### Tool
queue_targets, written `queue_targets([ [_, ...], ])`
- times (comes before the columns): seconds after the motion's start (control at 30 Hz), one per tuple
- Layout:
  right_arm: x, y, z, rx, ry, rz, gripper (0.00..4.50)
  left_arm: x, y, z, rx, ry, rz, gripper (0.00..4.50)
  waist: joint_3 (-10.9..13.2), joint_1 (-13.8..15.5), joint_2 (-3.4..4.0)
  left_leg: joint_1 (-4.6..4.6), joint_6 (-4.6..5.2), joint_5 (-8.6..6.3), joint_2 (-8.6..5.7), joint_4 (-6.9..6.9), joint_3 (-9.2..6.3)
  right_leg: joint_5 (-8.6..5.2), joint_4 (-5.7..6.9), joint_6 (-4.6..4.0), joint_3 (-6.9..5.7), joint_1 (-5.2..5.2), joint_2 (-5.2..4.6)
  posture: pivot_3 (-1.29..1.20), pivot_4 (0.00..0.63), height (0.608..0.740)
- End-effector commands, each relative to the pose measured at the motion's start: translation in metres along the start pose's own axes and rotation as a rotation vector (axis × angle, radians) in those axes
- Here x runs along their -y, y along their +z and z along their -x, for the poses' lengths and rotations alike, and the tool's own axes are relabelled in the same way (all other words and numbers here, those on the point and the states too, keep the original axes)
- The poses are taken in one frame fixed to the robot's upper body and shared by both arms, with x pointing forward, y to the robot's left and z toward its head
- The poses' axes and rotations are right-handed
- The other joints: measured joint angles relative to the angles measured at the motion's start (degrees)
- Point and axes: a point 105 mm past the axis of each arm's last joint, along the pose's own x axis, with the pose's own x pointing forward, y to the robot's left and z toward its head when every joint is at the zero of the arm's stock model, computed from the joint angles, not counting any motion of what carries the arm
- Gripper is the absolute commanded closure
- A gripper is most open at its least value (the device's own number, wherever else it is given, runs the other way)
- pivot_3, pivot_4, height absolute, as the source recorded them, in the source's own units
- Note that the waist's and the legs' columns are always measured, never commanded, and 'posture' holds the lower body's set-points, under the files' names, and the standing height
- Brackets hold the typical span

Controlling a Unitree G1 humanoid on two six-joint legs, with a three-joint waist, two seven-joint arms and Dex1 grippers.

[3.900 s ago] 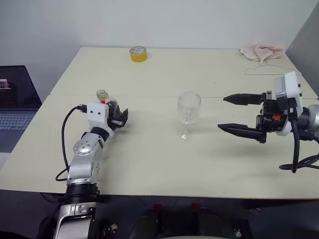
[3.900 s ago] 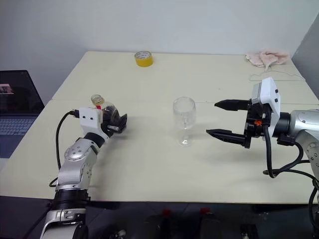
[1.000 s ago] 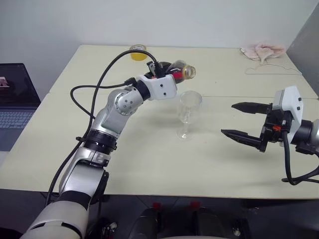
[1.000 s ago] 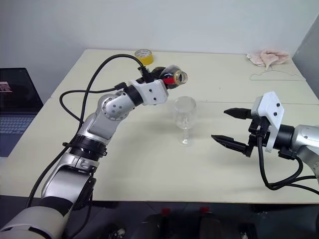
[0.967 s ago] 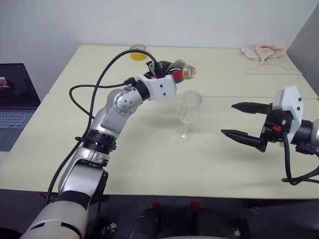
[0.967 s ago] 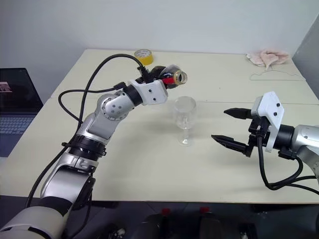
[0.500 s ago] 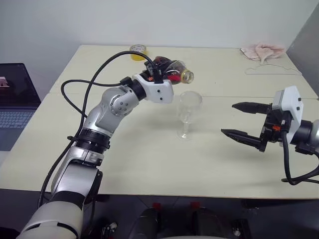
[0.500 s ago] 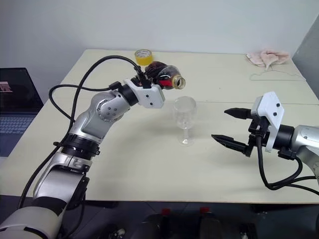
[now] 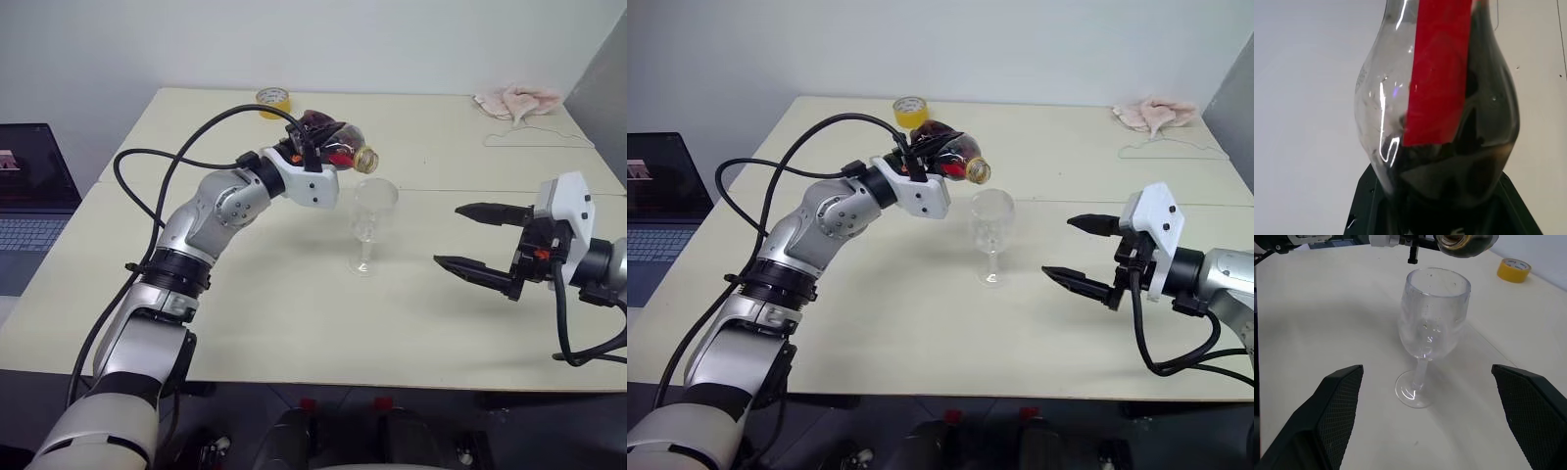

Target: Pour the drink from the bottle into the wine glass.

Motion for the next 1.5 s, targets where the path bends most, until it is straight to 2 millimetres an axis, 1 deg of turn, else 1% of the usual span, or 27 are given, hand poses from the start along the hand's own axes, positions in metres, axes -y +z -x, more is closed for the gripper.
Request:
queue_targets([
  [0.03,-0.002,0.0144,0.0025,0.052,-0.005,0.042,0.0,-0.0223,0.0108,-0.004,0.057,0.057,-0.06,3.53,0.0,0.0,0.0,0.0,0.0,0.0,0.0,0.01,0.0,0.0,0.0,0.0,0.0,0.0,0.0,0.0,0.15,0.74],
  [0.2,-0.0029,0.0147,0.0022,0.055,-0.006,0.039,0.0,-0.0189,0.0148,-0.0049,0.082,0.036,-0.08,3.53,0.0,0.0,0.0,-0.01,0.0,0.0,0.0,0.03,0.0,0.0,0.01,0.0,0.0,0.0,0.0,0.0,0.15,0.74],
  [0.37,-0.0025,0.0141,0.0031,0.054,-0.011,0.038,0.0,-0.0148,0.0139,-0.0047,0.081,0.018,-0.085,3.53,0.0,-0.1,0.0,-0.01,0.0,0.0,0.0,0.04,0.0,0.0,0.02,0.0,-0.01,0.0,0.0,0.0,0.15,0.74],
  [0.7,-0.0025,0.0138,0.002,0.055,-0.013,0.037,0.0,-0.0141,0.0142,-0.0045,0.088,0.003,-0.103,3.55,0.0,-0.1,0.0,-0.04,0.01,-0.01,-0.01,0.11,-0.03,0.0,0.04,0.0,-0.03,0.0,0.0,0.0,0.15,0.74],
  [0.97,-0.0028,0.0137,0.0002,0.059,-0.012,0.037,0.0,-0.0149,0.0094,-0.0022,0.082,-0.008,-0.139,3.55,0.0,-0.2,0.0,-0.07,0.02,-0.01,-0.02,0.17,-0.07,0.0,0.05,0.0,-0.06,0.0,0.0,0.0,0.15,0.74],
  [1.5,-0.0035,0.0127,0.0004,0.062,-0.025,0.035,0.0,-0.0155,0.0065,-0.0013,0.094,-0.028,-0.168,3.55,0.0,-0.2,0.01,-0.12,0.02,-0.01,-0.04,0.23,-0.19,0.0,0.07,0.0,-0.18,0.02,-0.02,0.0,0.15,0.74],
])
